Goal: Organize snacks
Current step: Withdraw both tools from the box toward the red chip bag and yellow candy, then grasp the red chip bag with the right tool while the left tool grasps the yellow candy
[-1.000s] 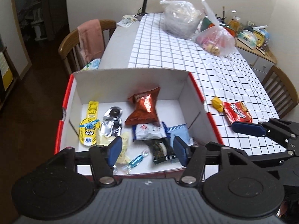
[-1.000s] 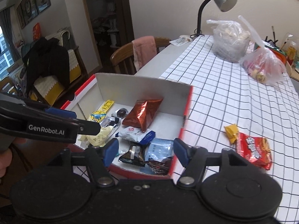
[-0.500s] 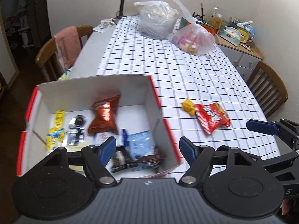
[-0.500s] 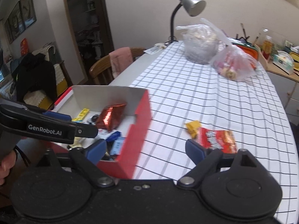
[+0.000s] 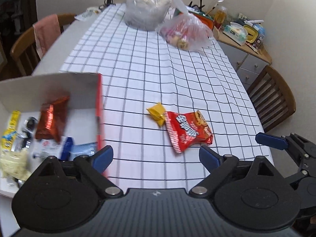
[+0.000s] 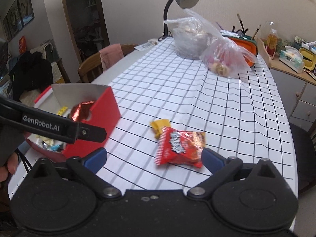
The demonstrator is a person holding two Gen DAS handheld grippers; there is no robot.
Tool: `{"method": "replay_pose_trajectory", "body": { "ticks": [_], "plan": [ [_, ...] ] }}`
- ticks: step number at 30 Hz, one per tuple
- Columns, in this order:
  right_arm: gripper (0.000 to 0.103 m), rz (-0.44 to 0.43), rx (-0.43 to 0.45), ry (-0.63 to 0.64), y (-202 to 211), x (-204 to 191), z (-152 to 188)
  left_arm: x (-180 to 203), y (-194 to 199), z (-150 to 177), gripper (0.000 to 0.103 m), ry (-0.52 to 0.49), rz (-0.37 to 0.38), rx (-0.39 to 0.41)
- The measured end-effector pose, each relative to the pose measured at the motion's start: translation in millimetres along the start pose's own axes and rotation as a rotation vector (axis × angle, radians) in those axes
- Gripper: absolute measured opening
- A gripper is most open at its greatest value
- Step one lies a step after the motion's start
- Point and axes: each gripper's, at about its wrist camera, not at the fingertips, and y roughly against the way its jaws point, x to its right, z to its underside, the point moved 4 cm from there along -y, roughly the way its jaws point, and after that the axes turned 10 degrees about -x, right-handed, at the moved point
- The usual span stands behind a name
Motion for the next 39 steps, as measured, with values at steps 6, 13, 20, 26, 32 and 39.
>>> {"method": "replay_pose_trajectory", "body": {
  "ticks": [6,13,20,26,32,39],
  "plan": [
    [0.102,-0.002,-0.065,0.037,-33,33,-7,12,-21,-12,0.094,0.069,-0.047,-0.01],
    [0.102,-0.001,-0.128,0.029,-90,51,-19,13,-37,-27,0.094,0.135,-0.105,-0.011],
    [0.102,-0.019,-0.182,-0.037,-136,61,-30,15,-49,-38,0.094,0.174,-0.145,-0.021],
    [0.102,-0.01,-0.225,-0.053,-162,66,-30,13,-61,-48,0.094,0.207,-0.161,-0.039],
    [0.103,-0.008,-0.24,-0.057,-173,63,-31,13,-74,-59,0.094,0.227,-0.185,-0.053],
    [0.099,0.002,-0.233,0.071,-173,44,-24,17,-98,-77,0.094,0.245,-0.169,-0.108]
  ]
}}
